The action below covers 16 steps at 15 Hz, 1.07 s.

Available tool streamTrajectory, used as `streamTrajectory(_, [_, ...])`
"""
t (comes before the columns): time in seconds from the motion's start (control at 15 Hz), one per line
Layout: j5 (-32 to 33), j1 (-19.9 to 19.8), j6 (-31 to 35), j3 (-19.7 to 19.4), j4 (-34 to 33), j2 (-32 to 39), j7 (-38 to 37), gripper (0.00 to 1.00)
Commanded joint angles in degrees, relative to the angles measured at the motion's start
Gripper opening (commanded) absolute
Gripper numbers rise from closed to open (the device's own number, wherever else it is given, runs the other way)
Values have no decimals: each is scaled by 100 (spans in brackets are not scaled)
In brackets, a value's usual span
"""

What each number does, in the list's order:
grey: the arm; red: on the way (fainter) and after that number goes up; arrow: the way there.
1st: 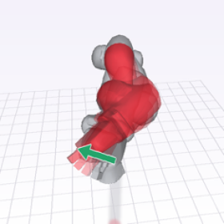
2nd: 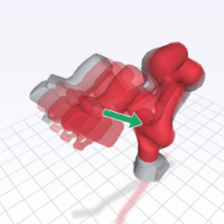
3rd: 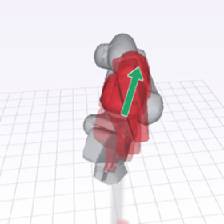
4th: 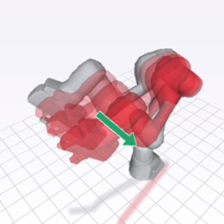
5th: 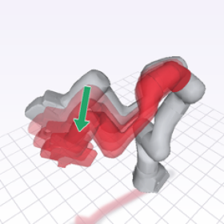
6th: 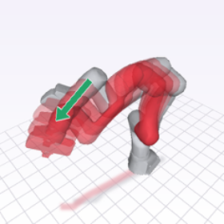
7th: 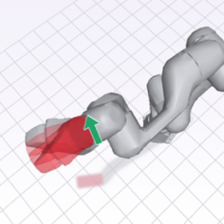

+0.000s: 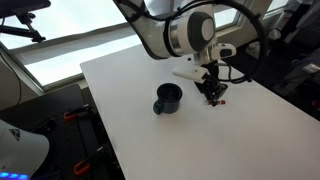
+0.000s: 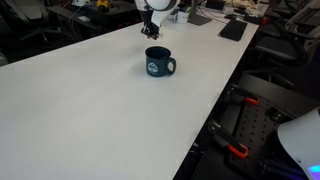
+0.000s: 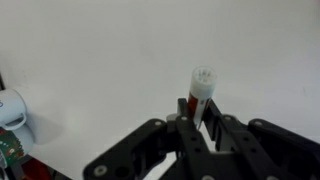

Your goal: Place the marker to the right of the mug

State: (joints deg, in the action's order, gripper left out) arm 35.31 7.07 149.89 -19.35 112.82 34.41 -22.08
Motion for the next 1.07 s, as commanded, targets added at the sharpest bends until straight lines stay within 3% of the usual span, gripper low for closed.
streamTrajectory(0.0, [-571, -433, 72, 543, -53, 186, 681, 5])
streamTrajectory(0.53, [-2073, -1366, 117, 1533, -39, 360, 2739, 5])
streamTrajectory(0.6, [-2254, -1506, 94, 1666, -32, 362, 2992, 45])
streamTrajectory(0.67, [-2436, -1651, 69, 1798, -26, 367, 3253, 46])
streamTrajectory(1.0, [-3048, -2143, -89, 2234, -43, 495, 4212, 81])
